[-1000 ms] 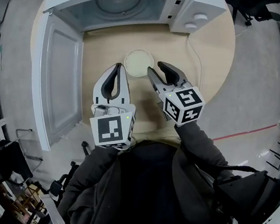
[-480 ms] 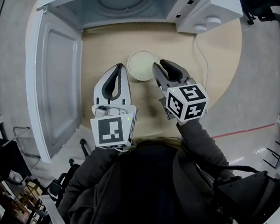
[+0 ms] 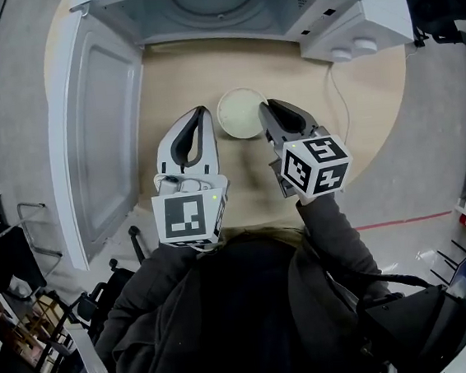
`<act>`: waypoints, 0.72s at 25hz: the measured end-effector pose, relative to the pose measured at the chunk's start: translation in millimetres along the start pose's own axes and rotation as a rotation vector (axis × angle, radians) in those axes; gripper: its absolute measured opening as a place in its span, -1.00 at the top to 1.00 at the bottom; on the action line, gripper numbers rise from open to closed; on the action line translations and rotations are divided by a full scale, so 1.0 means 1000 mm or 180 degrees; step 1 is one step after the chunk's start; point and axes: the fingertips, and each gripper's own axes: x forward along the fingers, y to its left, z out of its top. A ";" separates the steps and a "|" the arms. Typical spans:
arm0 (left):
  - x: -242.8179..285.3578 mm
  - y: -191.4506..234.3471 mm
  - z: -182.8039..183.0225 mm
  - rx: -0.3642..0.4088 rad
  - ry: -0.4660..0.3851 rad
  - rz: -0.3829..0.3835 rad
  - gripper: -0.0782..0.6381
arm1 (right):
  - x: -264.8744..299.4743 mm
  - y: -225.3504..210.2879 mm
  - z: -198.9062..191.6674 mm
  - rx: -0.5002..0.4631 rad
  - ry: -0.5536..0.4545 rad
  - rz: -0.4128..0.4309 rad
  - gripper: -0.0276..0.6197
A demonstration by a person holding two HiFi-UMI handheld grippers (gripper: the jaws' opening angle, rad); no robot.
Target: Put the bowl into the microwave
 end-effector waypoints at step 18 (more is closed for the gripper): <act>-0.002 0.017 -0.025 -0.0067 0.0153 0.0041 0.76 | 0.004 0.004 0.012 0.0245 -0.0089 0.0136 0.85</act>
